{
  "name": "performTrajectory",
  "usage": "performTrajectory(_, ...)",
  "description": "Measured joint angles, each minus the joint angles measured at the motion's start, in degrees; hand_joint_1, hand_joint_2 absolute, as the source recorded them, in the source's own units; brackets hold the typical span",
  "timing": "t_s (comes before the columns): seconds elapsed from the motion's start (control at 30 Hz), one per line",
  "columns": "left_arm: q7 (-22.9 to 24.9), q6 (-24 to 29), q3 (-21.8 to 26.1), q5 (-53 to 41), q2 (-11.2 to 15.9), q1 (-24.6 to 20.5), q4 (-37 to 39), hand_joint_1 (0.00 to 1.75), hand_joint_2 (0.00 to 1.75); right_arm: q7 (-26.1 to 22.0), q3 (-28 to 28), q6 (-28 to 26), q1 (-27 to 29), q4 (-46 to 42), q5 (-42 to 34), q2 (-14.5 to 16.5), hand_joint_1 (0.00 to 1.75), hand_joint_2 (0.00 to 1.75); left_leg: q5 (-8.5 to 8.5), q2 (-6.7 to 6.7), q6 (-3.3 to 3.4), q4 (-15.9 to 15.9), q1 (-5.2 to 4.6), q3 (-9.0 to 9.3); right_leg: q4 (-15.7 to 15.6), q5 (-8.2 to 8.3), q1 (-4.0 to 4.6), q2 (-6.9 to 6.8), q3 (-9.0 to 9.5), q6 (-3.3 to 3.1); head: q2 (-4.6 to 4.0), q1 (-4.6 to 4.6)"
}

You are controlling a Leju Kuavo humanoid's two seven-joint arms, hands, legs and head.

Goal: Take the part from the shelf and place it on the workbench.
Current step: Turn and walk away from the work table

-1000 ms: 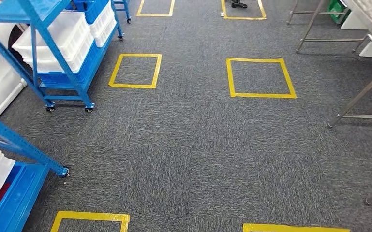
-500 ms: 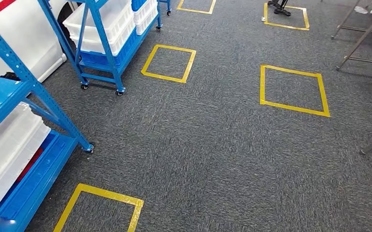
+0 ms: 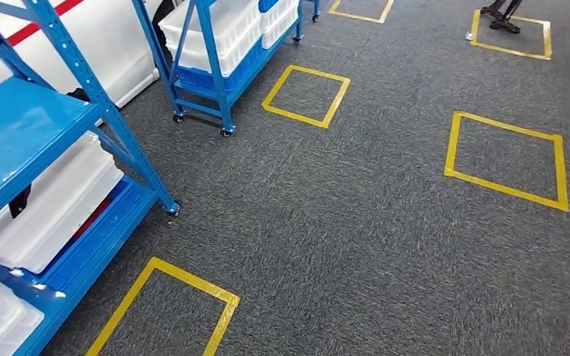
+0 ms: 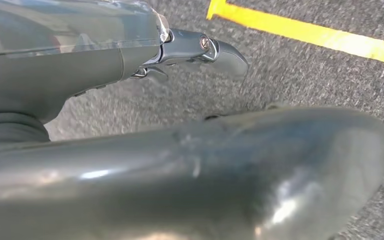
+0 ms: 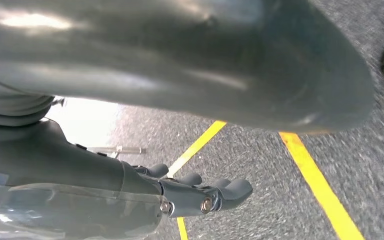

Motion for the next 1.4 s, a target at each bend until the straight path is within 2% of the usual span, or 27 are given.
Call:
performTrajectory(0.03, 0.00, -0.01, 0.00, 0.00, 0.00, 0.00, 0.00, 0.00, 0.00, 0.00, 0.00, 0.01, 0.04, 0.01, 0.00, 0.00, 0.00, 0.00, -1.09, 0.33, -0.17, 3.07, 0.09, -1.33, 0.01, -0.03, 0.08, -0.82, -0.03, -0.03, 0.00, 0.01)
performTrajectory(0.07, 0.01, -0.02, 0.01, 0.00, 0.00, 0.07, 0.00, 0.00, 0.00, 0.00, -0.01, 0.01, 0.05, 0.01, 0.00, 0.00, 0.00, 0.00, -1.02, 0.52, -0.30, 4.05, 0.18, -1.66, 0.03, -0.05, 0.11, -1.56, -0.04, -0.02, 0.00, 0.01)
performTrajectory(0.1, 0.01, -0.03, 0.01, 0.00, 0.00, 0.15, 0.00, 0.00, 0.00, 0.00, -0.01, 0.01, 0.02, 0.00, 0.00, 0.00, 0.00, 0.00, 0.14, 0.73, -0.38, 2.67, 0.27, -0.83, 0.04, -0.09, 0.13, -2.25, -0.01, 0.03, 0.00, 0.01)
performTrajectory(0.17, 0.01, -0.04, 0.01, 0.00, 0.00, 0.21, 0.00, 0.00, 0.00, 0.00, -0.01, 0.01, -0.07, -0.01, 0.00, 0.01, 0.00, 0.00, 3.94, 2.19, -0.29, -5.08, 0.35, 3.39, 0.11, -0.26, 0.17, -3.46, 0.19, 0.29, 0.00, 0.01)
performTrajectory(0.23, -0.01, -0.04, 0.01, 0.00, 0.00, 0.01, 0.00, 0.00, 0.00, 0.00, -0.01, 0.01, -0.12, -0.01, 0.00, 0.02, 0.00, 0.00, 6.07, 3.88, 0.23, -11.61, 0.07, 6.71, 0.35, -0.55, 0.41, -4.50, 0.37, 0.87, 0.00, 0.11)
performTrajectory(0.27, -0.02, -0.04, 0.01, 0.00, 0.00, -0.04, 0.00, 0.00, 0.00, 0.00, -0.01, 0.01, -0.18, -0.01, 0.00, 0.02, 0.00, 0.00, 6.25, 4.28, 0.56, -12.89, -0.10, 7.21, 0.43, -0.64, 0.51, -4.97, 0.43, 1.19, 0.00, 0.16)
performTrajectory(0.33, -0.04, -0.04, 0.01, 0.00, 0.01, 0.10, 0.00, 0.00, 0.00, -0.01, -0.01, 0.01, -0.45, -0.03, 0.00, 0.02, 0.00, 0.00, 6.41, 3.38, 1.23, -13.32, -0.23, 7.10, 0.47, -0.73, 0.50, -5.76, 0.56, 1.82, 0.00, 0.26)
performTrajectory(0.37, -0.04, -0.04, 0.00, 0.00, 0.02, 0.22, 0.00, 0.00, 0.00, -0.01, -0.01, 0.01, -0.58, -0.04, 0.00, 0.02, 0.00, 0.00, 6.63, 2.91, 1.62, -13.57, -0.17, 7.18, 0.75, -1.02, 0.35, -5.24, 0.56, 2.17, 0.00, 0.26)
performTrajectory(0.43, -0.04, -0.03, 0.00, 0.02, 0.03, 0.21, 0.00, 0.00, 0.00, -0.01, -0.02, 0.01, -0.55, -0.06, 0.00, 0.01, 0.00, 0.00, 7.18, 1.96, 2.40, -14.08, 0.04, 7.34, 3.95, -3.31, 0.06, -2.41, -0.78, 2.76, 0.00, 0.29)
performTrajectory(0.5, -0.04, -0.02, 0.01, 0.03, 0.04, 0.05, 0.00, 0.00, 0.00, 0.00, -0.04, 0.01, -0.37, -0.05, 0.00, 0.00, 0.00, 0.00, 7.44, 0.88, 2.82, -14.12, 0.04, 7.08, 11.28, -7.09, -0.13, 0.21, -4.31, 3.11, 0.00, 0.32)
performTrajectory(0.57, -0.03, -0.05, 0.01, 0.03, 0.04, 0.03, 0.00, 0.00, 0.00, 0.04, -0.05, 0.01, -0.28, -0.04, 0.00, 0.00, 0.00, 0.00, 7.50, -0.47, 2.90, -13.98, -0.01, 6.91, 16.55, -8.35, -0.17, 0.66, -7.05, 3.30, 0.00, 0.32)
performTrajectory(0.6, 0.00, -0.07, 0.01, 0.04, 0.03, 0.06, 0.00, 0.00, 0.00, 0.09, -0.05, 0.01, -0.27, -0.03, 0.00, 0.00, 0.00, 0.00, 7.49, -1.22, 2.88, -13.88, -0.01, 6.91, 16.13, -7.24, -0.21, 0.73, -6.98, 3.31, 0.00, 0.33)
performTrajectory(0.63, 0.04, -0.09, 0.01, 0.05, 0.02, 0.08, 0.00, 0.00, 0.00, 0.15, -0.07, 0.00, -0.26, -0.03, 0.00, -0.01, 0.00, 0.00, 7.47, -2.02, 2.80, -13.75, 0.02, 6.95, 13.54, -5.21, -0.29, 0.96, -5.87, 3.27, 0.00, 0.33)
performTrajectory(0.7, 0.15, -0.15, 0.01, 0.15, -0.01, 0.04, 0.00, 0.00, 0.00, 0.23, -0.13, -0.05, -0.11, -0.02, 0.01, -0.05, 0.00, 0.00, 7.31, -3.52, 2.40, -13.33, -0.02, 6.84, 5.85, -1.30, -0.54, 3.07, -2.51, 3.10, 0.00, 0.33)
performTrajectory(0.77, 0.25, -0.24, 0.01, 0.42, -0.03, -0.01, 0.00, 0.00, 0.00, 0.20, -0.17, -0.25, -0.03, 0.00, 0.02, -0.08, 0.00, 0.00, 7.25, -4.69, 1.68, -13.00, -0.06, 6.43, 1.75, -0.06, -0.58, 4.89, -0.85, 2.73, 0.00, 0.31)
performTrajectory(0.8, 0.28, -0.28, 0.01, 0.59, -0.04, 0.04, 0.00, 0.00, 0.00, 0.12, -0.20, -0.40, -0.10, 0.01, 0.02, -0.09, 0.00, 0.00, 7.30, -5.21, 1.27, -12.97, -0.04, 6.18, 1.46, -0.22, -0.44, 4.95, -0.78, 2.46, 0.00, 0.29)
performTrajectory(0.83, 0.30, -0.30, 0.01, 0.76, -0.05, 0.13, 0.01, 0.00, 0.00, 0.03, -0.21, -0.59, -0.21, 0.01, 0.02, -0.08, 0.00, 0.00, 7.40, -5.70, 0.87, -13.09, 0.06, 6.01, 1.38, -0.10, -0.43, 4.35, -0.76, 2.08, 0.00, 0.27)
performTrajectory(0.9, 0.33, -0.35, 0.01, 1.00, -0.08, 0.30, 0.03, 0.00, 0.00, -0.16, -0.31, -0.99, -0.26, 0.00, -0.14, -0.10, 0.00, 0.00, 6.59, -4.48, 0.30, -11.99, 0.17, 5.39, 0.91, 0.16, -0.47, 3.01, -0.57, 1.22, 0.00, 0.20)
performTrajectory(0.97, 0.49, -0.42, 0.01, 1.11, -0.12, 0.21, 0.05, 0.00, 0.00, -0.46, -0.66, -1.28, 0.04, 0.01, -0.69, -0.16, 0.00, 0.00, 3.42, -1.46, -0.07, -6.95, 0.20, 3.11, 0.58, 0.28, -0.41, 1.36, -0.50, 0.50, 0.00, 0.06)
performTrajectory(1.03, 0.80, -0.45, 0.01, 1.18, -0.20, 0.00, 0.05, 0.00, 0.00, -0.76, -1.25, -1.27, 0.31, 0.01, -1.31, -0.23, 0.00, 0.00, -0.11, 0.09, -0.43, 0.42, 0.32, -0.32, 0.61, 0.16, -0.15, -0.34, -0.59, 0.18, 0.00, 0.00)
performTrajectory(1.1, 1.17, -0.45, 0.01, 1.25, -0.33, -0.07, 0.04, 0.00, 0.00, -0.86, -1.72, -1.11, 0.33, 0.01, -1.61, -0.35, 0.00, 0.00, -0.18, 0.55, -0.59, 2.80, 0.43, -1.20, 0.70, 0.03, 0.01, -1.95, -0.60, 0.14, 0.00, 0.00)
performTrajectory(1.17, 1.43, -0.39, 0.01, 1.36, -0.42, -0.11, 0.04, 0.00, 0.00, -0.87, -2.02, -1.04, 0.26, 0.01, -1.68, -0.48, 0.00, 0.00, 3.22, 1.59, -0.38, -3.09, 0.39, 2.11, 0.80, -0.15, 0.06, -3.24, -0.43, 0.31, 0.00, 0.00)
performTrajectory(1.2, 1.49, -0.35, 0.01, 1.43, -0.43, -0.21, 0.04, 0.00, 0.00, -0.87, -2.15, -1.04, 0.25, 0.00, -1.68, -0.50, 0.00, 0.00, 4.69, 3.06, -0.06, -7.16, 0.18, 4.28, 0.88, -0.29, 0.16, -3.78, -0.28, 0.50, 0.00, 0.01)
performTrajectory(1.27, 1.57, -0.28, 0.01, 1.62, -0.46, -0.47, 0.04, 0.00, 0.00, -0.88, -2.42, -1.04, 0.20, 0.00, -1.68, -0.53, 0.00, 0.00, 6.17, 5.07, 0.69, -12.24, -0.30, 6.78, 1.00, -0.52, 0.36, -4.75, -0.01, 1.03, 0.00, 0.04)
performTrajectory(1.3, 1.60, -0.28, 0.01, 1.71, -0.48, -0.56, 0.04, 0.00, 0.00, -0.89, -2.51, -1.04, 0.12, -0.01, -1.68, -0.53, 0.00, 0.00, 6.13, 5.32, 1.00, -12.87, -0.53, 6.94, 0.98, -0.59, 0.41, -5.24, 0.11, 1.33, 0.00, 0.07)
performTrajectory(1.37, 1.63, -0.28, 0.01, 1.81, -0.55, -0.54, 0.04, 0.00, 0.00, -0.90, -2.62, -1.04, -0.19, -0.03, -1.68, -0.56, 0.00, 0.00, 6.55, 4.00, 1.54, -13.30, -0.41, 6.99, 0.92, -0.74, 0.31, -5.91, 0.47, 1.96, 0.00, 0.07)
performTrajectory(1.4, 1.64, -0.28, 0.01, 1.81, -0.60, -0.53, 0.04, 0.00, 0.00, -0.90, -2.64, -1.04, -0.25, -0.05, -1.68, -0.62, 0.00, 0.00, 6.87, 3.37, 1.89, -13.69, -0.24, 7.17, 1.44, -1.29, 0.21, -5.12, 0.41, 2.30, 0.00, 0.08)
